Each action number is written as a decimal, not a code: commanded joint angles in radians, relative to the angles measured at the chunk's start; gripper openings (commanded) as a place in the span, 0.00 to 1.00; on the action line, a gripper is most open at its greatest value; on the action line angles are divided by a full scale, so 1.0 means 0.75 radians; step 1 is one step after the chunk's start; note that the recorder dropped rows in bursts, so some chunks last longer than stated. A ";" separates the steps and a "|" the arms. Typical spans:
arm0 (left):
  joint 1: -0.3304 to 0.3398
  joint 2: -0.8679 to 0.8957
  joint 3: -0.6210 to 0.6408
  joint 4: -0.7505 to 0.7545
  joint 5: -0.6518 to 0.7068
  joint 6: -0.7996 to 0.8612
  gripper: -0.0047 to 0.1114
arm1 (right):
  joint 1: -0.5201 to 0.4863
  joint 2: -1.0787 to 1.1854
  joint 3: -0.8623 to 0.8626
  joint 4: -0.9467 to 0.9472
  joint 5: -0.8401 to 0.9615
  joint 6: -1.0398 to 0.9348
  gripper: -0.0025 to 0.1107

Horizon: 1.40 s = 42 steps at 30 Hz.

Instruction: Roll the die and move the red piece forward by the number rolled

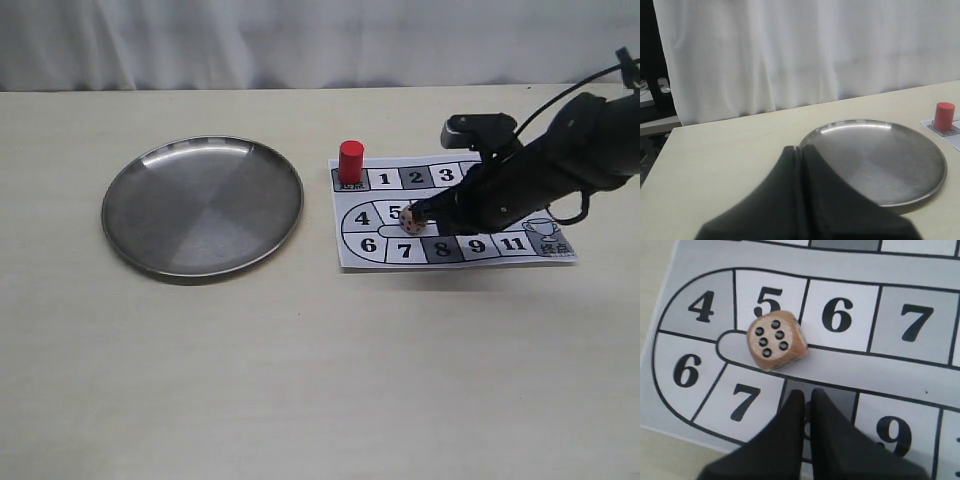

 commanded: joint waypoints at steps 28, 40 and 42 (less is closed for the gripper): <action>-0.001 -0.001 0.002 -0.005 -0.011 -0.003 0.04 | 0.105 0.067 0.007 0.016 -0.150 -0.156 0.06; -0.001 -0.001 0.002 -0.005 -0.011 -0.003 0.04 | 0.109 -0.212 -0.099 0.096 0.104 -0.051 0.06; -0.001 -0.001 0.002 -0.005 -0.011 -0.003 0.04 | 0.109 -0.234 -0.143 0.114 0.109 -0.058 0.07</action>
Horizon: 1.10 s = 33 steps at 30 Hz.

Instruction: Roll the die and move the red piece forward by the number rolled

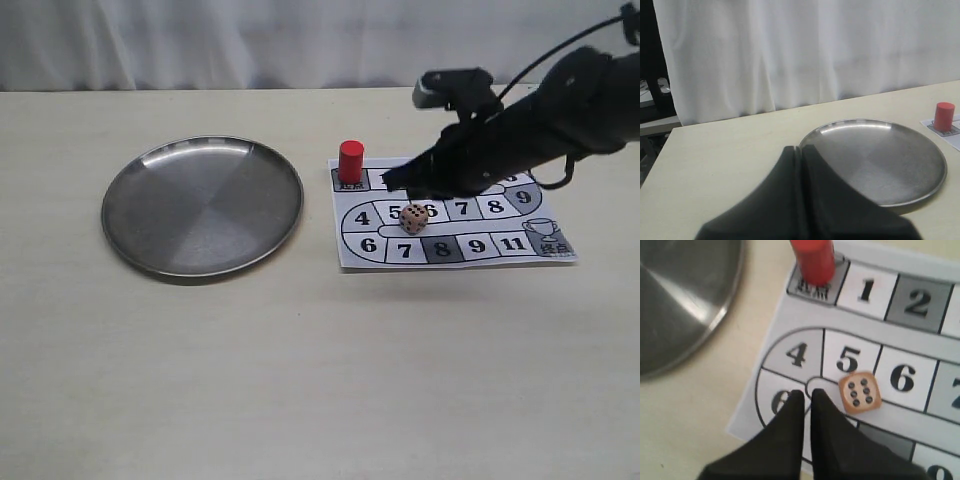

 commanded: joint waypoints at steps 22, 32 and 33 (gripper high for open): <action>-0.001 -0.001 0.002 -0.005 -0.011 -0.003 0.04 | 0.106 0.525 -0.717 -0.199 -0.003 -0.040 0.78; -0.001 -0.001 0.002 -0.005 -0.011 -0.003 0.04 | 0.101 0.689 -0.771 -0.193 -0.092 -0.045 0.54; -0.001 -0.001 0.002 -0.005 -0.011 -0.003 0.04 | 0.098 0.695 -0.771 -0.193 -0.092 -0.045 0.47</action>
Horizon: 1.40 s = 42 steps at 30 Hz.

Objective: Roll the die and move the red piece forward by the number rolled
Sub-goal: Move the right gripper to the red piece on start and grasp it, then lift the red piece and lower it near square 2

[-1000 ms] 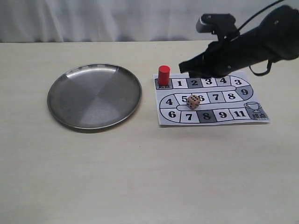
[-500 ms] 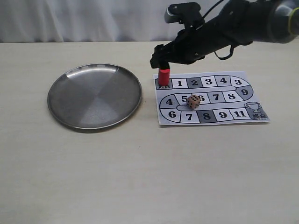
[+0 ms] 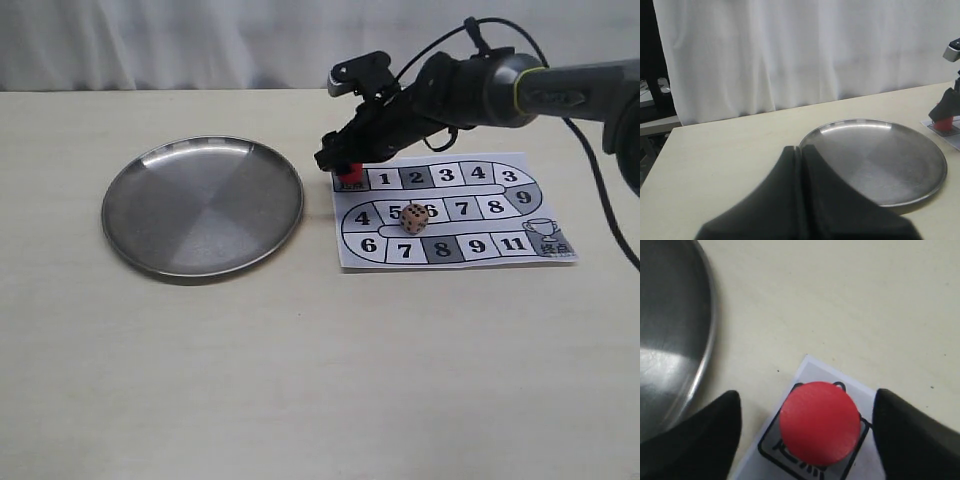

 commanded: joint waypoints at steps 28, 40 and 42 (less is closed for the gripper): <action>-0.001 -0.001 0.002 -0.005 -0.011 -0.003 0.04 | -0.116 -0.321 -0.011 -0.015 0.097 0.091 0.06; -0.001 -0.001 0.002 -0.005 -0.011 -0.003 0.04 | -0.157 -0.239 0.038 -0.015 0.105 0.092 0.06; -0.001 -0.001 0.002 -0.005 -0.011 -0.003 0.04 | -0.157 -0.163 0.038 -0.015 0.105 0.092 0.06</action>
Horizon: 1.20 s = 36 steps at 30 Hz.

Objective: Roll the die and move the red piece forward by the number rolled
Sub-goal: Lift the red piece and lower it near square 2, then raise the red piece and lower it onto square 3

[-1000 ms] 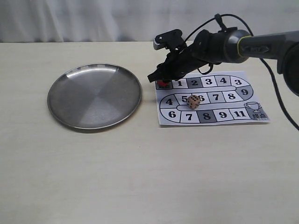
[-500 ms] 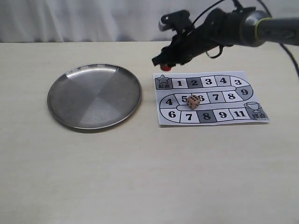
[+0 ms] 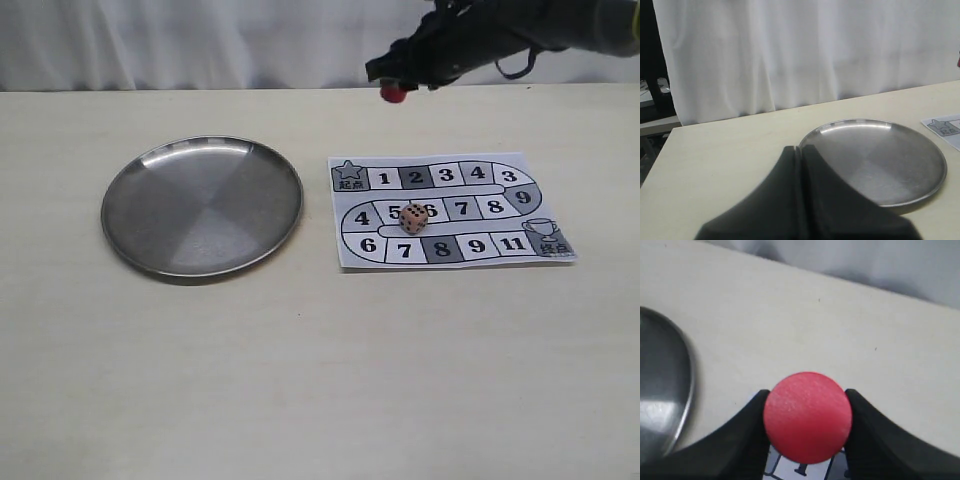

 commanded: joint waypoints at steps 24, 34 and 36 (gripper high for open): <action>-0.001 -0.001 0.002 -0.005 -0.011 -0.003 0.04 | 0.000 0.238 0.007 -0.008 0.082 -0.006 0.06; -0.001 -0.001 0.002 -0.005 -0.011 -0.003 0.04 | -0.043 -0.096 -0.039 -0.218 0.107 0.080 0.06; -0.001 -0.001 0.002 -0.005 -0.011 -0.003 0.04 | -0.061 -0.121 -0.039 -0.212 0.090 0.086 0.06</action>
